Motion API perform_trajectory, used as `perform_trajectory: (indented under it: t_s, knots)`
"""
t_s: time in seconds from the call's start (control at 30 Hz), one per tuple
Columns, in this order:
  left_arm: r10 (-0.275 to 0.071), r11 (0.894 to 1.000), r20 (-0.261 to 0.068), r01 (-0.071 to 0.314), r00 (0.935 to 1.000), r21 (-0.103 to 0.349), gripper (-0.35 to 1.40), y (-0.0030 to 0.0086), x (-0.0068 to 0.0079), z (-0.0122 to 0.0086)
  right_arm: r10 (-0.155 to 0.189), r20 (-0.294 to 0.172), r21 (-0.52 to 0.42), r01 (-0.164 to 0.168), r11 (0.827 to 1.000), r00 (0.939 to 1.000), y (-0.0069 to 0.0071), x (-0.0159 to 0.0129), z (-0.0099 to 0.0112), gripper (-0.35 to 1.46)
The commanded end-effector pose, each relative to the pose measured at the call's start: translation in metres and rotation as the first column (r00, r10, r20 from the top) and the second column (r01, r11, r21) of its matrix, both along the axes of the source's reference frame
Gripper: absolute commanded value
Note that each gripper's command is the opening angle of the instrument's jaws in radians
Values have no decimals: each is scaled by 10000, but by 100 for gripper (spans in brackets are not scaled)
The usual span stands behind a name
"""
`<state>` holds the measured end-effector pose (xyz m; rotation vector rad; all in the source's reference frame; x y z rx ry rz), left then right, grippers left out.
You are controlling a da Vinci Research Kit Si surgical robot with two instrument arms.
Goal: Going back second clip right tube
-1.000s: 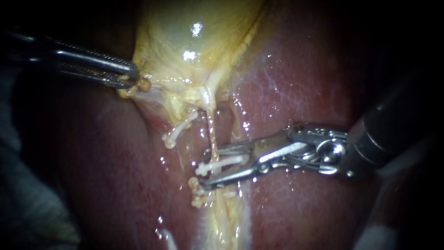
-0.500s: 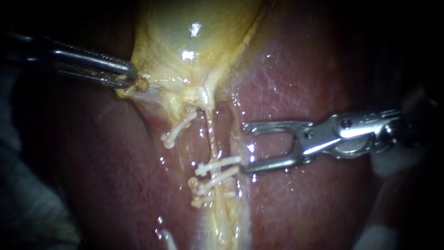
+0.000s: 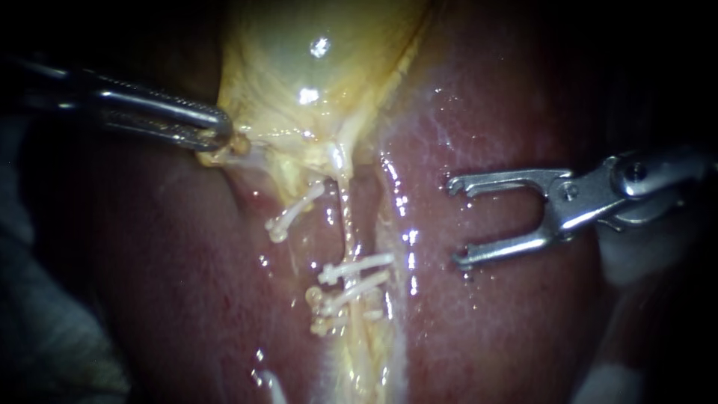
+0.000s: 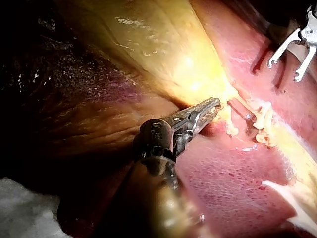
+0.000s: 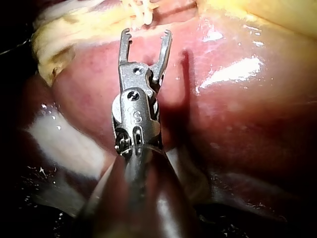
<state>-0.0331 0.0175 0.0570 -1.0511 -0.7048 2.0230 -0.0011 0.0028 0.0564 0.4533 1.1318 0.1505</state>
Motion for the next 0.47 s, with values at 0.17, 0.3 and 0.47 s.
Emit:
perform_trajectory:
  t_s: [0.17, 0.3, 0.47]
  knots:
    - [92, 10000, 29, -92, 10000, -11, -35, -3, -11, 20, -100, 166, -17, 101, 9999, 9998, -1, 1, 1, 50]
    - [138, 9999, 19, -138, 9999, -13, -35, -3, -11, 26, -103, 164, -17, 103, 9999, 9998, -1, 1, 0, 50]
    - [141, 9999, 22, -141, 9999, -8, -35, -3, -10, 24, -95, 169, -20, 96, 10000, 9998, -1, 3, 0, 50]
